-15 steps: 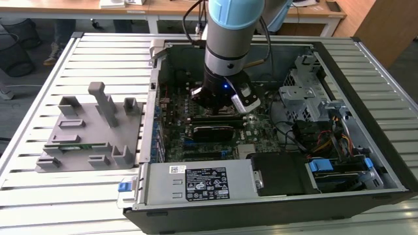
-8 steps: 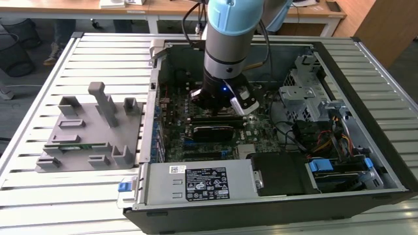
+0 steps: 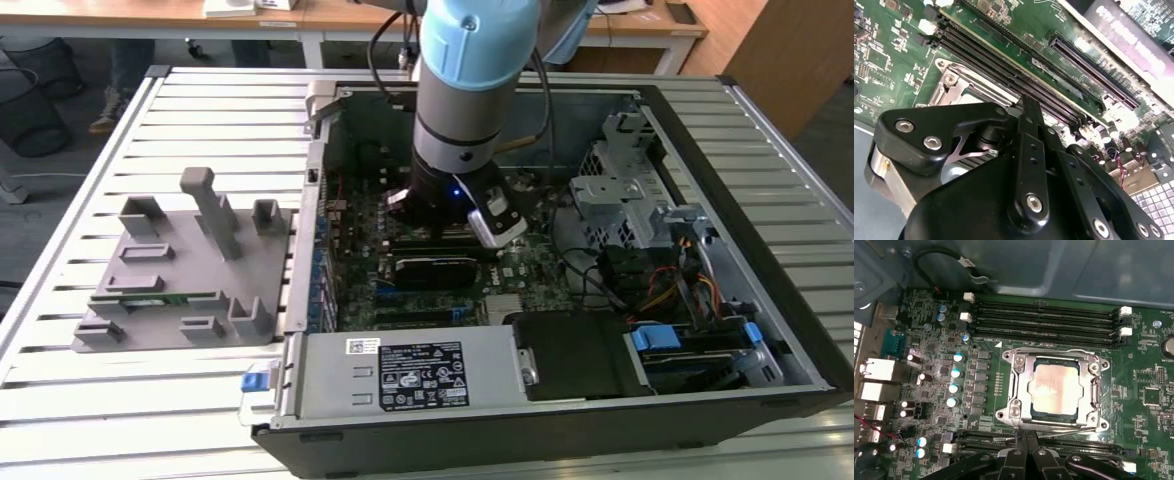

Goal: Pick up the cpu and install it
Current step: 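Install the second cpu locking lever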

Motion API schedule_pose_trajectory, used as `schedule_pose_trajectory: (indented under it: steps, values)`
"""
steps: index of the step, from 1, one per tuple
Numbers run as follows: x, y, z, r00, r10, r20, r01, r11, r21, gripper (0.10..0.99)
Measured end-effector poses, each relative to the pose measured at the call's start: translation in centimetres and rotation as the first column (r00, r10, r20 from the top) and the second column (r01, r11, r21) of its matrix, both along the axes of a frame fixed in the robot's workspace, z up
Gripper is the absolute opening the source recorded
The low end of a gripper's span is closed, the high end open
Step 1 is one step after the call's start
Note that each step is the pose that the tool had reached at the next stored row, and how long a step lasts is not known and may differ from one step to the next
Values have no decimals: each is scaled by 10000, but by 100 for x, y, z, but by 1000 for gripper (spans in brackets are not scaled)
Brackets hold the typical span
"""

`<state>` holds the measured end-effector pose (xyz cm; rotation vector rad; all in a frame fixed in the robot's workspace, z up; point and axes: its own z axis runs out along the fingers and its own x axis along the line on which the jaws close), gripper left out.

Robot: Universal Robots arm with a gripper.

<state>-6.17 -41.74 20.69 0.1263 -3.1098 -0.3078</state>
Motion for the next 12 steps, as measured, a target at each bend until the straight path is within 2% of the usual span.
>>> schedule_pose_trajectory:
  steps: [10,12]
  values:
    - [-79,-9,-70,10000,1,-1,-1,9993,361,110]
    - [-92,-14,-77,10000,3,-2,-3,9989,478,110]
